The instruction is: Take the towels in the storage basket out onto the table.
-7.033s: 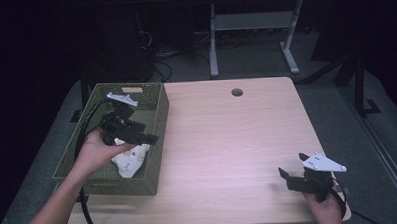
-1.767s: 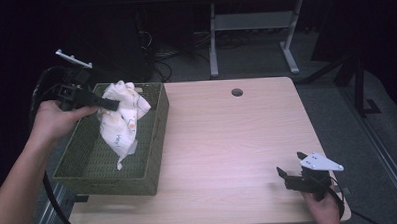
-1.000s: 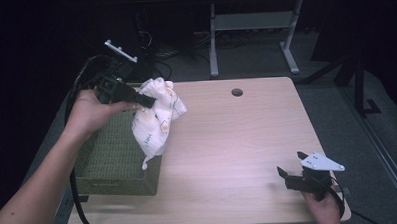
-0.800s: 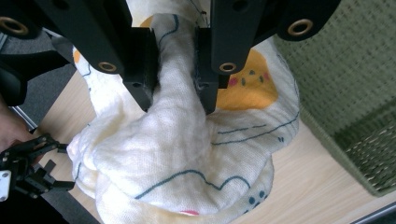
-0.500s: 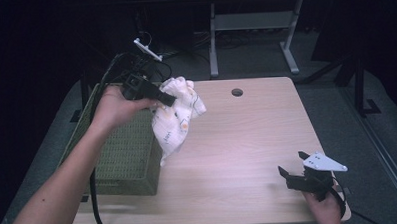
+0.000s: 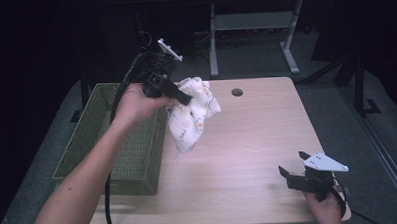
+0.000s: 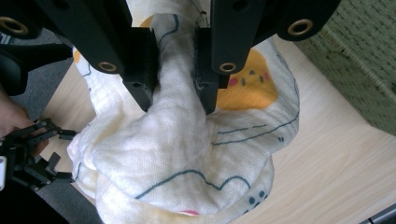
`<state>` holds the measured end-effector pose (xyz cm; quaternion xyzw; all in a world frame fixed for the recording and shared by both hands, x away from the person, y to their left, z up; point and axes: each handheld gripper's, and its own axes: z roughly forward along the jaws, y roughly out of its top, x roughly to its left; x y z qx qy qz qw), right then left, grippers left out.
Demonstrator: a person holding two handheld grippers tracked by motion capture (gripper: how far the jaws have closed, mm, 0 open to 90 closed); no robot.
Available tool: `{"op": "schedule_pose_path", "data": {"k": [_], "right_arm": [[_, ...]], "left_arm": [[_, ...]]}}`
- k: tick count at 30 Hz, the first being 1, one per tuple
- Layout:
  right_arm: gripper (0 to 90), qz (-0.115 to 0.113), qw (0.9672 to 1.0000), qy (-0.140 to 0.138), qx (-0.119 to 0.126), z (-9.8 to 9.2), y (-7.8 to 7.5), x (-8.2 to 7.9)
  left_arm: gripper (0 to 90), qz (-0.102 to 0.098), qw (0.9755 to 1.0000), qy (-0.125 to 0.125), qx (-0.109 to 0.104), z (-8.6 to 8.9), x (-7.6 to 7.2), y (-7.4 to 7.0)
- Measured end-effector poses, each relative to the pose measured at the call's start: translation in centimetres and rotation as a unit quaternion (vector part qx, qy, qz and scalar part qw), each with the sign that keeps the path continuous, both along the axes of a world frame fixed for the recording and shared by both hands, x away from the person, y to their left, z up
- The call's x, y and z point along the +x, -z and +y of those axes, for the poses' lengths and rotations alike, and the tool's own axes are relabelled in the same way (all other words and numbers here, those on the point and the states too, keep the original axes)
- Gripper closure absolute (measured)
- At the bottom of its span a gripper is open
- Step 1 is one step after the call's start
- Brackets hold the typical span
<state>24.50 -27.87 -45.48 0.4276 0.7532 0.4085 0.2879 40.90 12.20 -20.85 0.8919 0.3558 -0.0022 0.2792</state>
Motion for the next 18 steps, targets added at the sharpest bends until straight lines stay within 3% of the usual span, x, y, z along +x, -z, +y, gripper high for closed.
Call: {"op": "schedule_pose_path", "data": {"k": [7,14,18], "right_arm": [[13.6,-0.003,1.0000,0.001,0.005,-0.3,-0.2,-0.1],[13.6,-0.005,1.0000,0.000,0.008,-0.4,-0.2,-0.1],[13.6,-0.007,0.9999,-0.001,0.007,-0.4,-0.2,-0.1]], "left_arm": [[73.7,0.010,0.9999,0.002,0.006,-3.1,1.1,1.5],[73.7,0.022,0.9997,0.002,0.009,-4.9,1.9,3.0],[73.5,0.035,0.9993,0.011,0.011,-6.5,2.3,4.6]]}}
